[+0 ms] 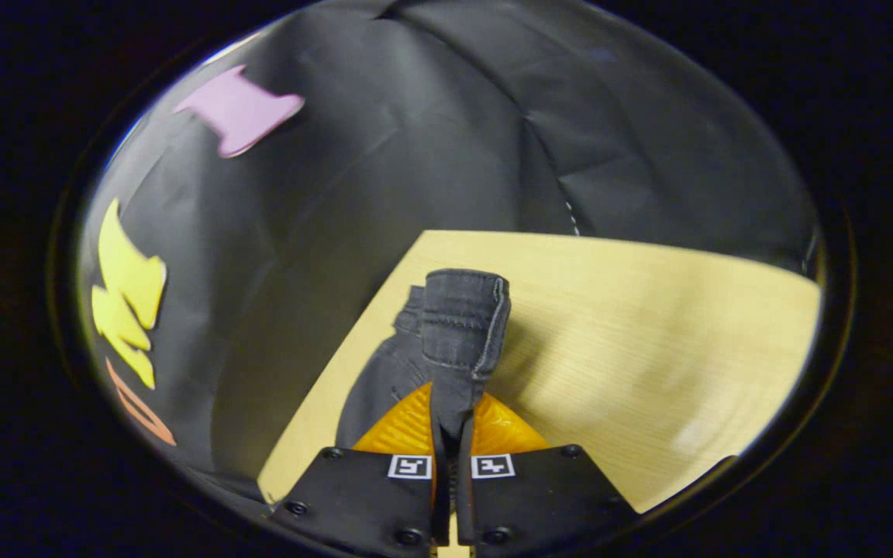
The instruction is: Grasp the waist and the cuffs of the jeans and fold them to make the two legs overlap; first hold the waist and fold one-third of the jeans toward the cuffs, then hold the cuffs and fold the remaining one-third in the same direction to finish folding.
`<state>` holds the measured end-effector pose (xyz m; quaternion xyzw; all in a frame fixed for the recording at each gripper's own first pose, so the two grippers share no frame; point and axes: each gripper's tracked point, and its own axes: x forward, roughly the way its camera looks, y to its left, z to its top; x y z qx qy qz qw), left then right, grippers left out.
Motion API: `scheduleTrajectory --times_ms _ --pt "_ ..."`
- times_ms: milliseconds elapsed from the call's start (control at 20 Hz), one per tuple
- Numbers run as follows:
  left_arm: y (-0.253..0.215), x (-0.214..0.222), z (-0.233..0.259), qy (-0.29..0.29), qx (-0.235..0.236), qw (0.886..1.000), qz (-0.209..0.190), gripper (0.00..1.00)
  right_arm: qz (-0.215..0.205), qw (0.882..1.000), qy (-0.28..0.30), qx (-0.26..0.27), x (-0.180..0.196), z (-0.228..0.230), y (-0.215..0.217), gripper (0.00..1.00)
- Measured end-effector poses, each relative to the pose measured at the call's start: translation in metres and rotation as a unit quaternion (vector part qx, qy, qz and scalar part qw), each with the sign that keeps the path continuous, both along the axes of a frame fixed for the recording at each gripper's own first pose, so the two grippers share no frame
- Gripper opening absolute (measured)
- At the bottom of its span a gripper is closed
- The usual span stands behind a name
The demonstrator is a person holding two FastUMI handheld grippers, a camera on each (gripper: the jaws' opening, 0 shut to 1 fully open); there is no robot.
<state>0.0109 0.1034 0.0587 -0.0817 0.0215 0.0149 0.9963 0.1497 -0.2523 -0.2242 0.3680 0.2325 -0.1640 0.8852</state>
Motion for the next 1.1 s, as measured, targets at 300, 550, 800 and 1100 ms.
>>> scheduleTrajectory --times_ms 300,550,800,1100 --pt "0.014 -0.002 -0.008 0.001 -0.014 1.000 0.001 0.98 0.129 0.968 -0.038 -0.211 0.009 0.068 0.070 0.04" --pt "0.034 -0.011 -0.021 0.013 -0.015 1.000 0.017 0.98 0.223 0.921 -0.063 -0.312 -0.003 0.091 0.110 0.04" --pt "0.052 -0.022 -0.036 0.032 -0.013 0.999 0.036 0.98 0.316 0.875 -0.091 -0.354 -0.007 0.082 0.127 0.00" --pt "0.075 -0.039 -0.050 0.049 0.019 0.997 0.064 0.98 0.442 0.781 -0.074 -0.434 -0.030 0.070 0.119 0.04"
